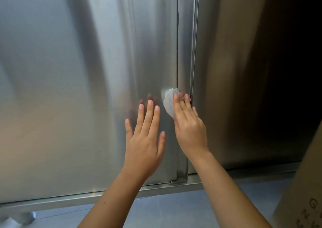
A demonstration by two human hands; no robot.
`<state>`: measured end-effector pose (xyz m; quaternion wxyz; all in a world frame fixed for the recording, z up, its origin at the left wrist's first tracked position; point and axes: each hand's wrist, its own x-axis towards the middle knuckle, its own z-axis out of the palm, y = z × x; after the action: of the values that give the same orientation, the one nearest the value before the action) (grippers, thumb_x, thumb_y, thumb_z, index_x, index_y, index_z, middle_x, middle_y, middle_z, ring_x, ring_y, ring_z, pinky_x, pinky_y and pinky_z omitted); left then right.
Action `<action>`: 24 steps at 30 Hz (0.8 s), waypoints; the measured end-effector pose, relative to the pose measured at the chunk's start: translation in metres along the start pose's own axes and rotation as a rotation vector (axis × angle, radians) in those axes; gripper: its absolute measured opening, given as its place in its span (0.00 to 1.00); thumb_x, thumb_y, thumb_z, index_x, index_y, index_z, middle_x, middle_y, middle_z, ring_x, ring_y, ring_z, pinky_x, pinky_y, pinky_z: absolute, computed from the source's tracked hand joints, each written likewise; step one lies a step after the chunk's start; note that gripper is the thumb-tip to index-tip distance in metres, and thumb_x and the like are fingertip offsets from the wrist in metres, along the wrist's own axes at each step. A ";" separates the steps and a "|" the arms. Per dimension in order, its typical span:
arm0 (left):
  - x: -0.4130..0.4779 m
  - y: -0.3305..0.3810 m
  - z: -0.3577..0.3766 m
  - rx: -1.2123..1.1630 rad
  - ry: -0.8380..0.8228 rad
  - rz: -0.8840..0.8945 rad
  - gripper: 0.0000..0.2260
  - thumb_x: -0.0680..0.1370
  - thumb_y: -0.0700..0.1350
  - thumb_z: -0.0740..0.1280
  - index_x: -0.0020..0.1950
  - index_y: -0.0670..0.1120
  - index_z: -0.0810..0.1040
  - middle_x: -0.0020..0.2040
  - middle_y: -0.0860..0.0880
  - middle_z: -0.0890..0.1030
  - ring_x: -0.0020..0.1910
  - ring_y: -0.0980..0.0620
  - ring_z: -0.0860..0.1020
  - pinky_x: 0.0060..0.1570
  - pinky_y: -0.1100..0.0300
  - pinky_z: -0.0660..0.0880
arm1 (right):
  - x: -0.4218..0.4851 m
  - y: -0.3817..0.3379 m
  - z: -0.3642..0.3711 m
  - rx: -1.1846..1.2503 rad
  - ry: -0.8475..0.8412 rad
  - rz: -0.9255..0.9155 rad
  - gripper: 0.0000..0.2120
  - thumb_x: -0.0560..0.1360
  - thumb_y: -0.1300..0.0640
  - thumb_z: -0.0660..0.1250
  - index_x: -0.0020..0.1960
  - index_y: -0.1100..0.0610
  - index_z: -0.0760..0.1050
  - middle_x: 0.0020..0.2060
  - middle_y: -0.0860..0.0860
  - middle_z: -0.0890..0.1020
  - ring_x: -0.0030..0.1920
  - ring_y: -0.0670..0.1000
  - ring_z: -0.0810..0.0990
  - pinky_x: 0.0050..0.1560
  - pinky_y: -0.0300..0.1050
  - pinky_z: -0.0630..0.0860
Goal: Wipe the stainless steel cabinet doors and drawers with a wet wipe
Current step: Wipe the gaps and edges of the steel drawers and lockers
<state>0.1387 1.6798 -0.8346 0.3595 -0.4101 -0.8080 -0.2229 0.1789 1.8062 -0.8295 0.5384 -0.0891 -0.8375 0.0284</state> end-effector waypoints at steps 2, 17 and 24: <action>0.000 0.001 0.000 -0.008 -0.004 -0.001 0.25 0.77 0.48 0.52 0.74 0.42 0.55 0.74 0.44 0.58 0.73 0.40 0.56 0.63 0.37 0.53 | 0.000 -0.001 0.000 -0.017 0.017 0.000 0.25 0.71 0.66 0.72 0.66 0.65 0.70 0.62 0.61 0.75 0.63 0.62 0.73 0.57 0.60 0.73; 0.001 0.002 -0.004 -0.030 0.034 0.036 0.25 0.77 0.47 0.52 0.74 0.41 0.56 0.74 0.44 0.58 0.73 0.43 0.55 0.64 0.37 0.51 | 0.004 -0.005 -0.005 0.149 0.223 0.101 0.12 0.69 0.66 0.70 0.52 0.63 0.81 0.49 0.57 0.83 0.53 0.62 0.80 0.51 0.63 0.75; 0.008 0.011 -0.006 -0.077 0.084 0.098 0.25 0.77 0.46 0.53 0.74 0.43 0.55 0.74 0.46 0.56 0.74 0.48 0.53 0.67 0.40 0.51 | -0.007 0.003 -0.038 0.192 0.139 0.050 0.12 0.68 0.67 0.71 0.51 0.64 0.81 0.47 0.58 0.84 0.48 0.57 0.83 0.42 0.53 0.82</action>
<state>0.1471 1.6860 -0.8240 0.3877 -0.4531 -0.7619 -0.2529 0.2169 1.8062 -0.8206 0.6003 -0.0598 -0.7891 0.1156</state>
